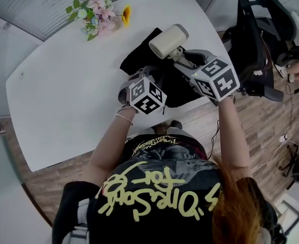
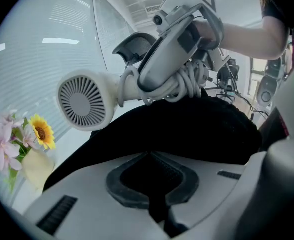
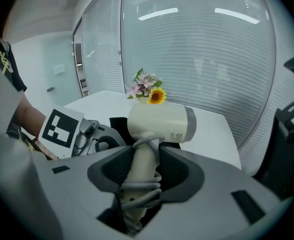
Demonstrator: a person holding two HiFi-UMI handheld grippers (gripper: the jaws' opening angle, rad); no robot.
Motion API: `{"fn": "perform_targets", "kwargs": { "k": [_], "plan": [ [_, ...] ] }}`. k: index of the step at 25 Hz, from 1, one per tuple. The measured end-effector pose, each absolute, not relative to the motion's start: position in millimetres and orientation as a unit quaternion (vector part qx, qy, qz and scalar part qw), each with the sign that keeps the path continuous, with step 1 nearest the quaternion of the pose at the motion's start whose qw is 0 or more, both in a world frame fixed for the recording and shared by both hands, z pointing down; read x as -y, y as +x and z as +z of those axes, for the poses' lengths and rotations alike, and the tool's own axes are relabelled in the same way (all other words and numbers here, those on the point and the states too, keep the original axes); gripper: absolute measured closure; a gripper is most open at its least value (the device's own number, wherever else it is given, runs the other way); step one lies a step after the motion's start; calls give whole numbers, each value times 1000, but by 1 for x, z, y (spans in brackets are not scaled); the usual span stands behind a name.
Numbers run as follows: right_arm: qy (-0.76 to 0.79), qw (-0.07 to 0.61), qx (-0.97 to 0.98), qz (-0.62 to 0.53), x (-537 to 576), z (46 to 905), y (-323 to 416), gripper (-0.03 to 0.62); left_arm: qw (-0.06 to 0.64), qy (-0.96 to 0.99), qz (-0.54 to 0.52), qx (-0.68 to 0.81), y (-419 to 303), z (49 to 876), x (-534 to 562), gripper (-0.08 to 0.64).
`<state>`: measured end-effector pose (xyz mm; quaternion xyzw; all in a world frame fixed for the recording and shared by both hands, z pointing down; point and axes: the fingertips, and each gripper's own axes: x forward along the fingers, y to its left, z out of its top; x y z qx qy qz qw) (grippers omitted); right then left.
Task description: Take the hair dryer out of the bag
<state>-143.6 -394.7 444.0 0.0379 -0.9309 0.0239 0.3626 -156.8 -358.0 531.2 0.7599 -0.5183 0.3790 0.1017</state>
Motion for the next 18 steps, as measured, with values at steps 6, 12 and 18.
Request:
{"fn": "perform_targets", "kwargs": {
  "k": [6, 12, 18],
  "plan": [
    [38, 376, 925, 33, 397, 469, -156, 411, 102, 761, 378, 518, -157, 532, 358, 554],
    [41, 384, 921, 43, 399, 483, -165, 410, 104, 761, 377, 517, -157, 531, 358, 554],
    [40, 399, 915, 51, 400, 498, -167, 410, 102, 761, 377, 518, -156, 532, 358, 555]
  ]
}}
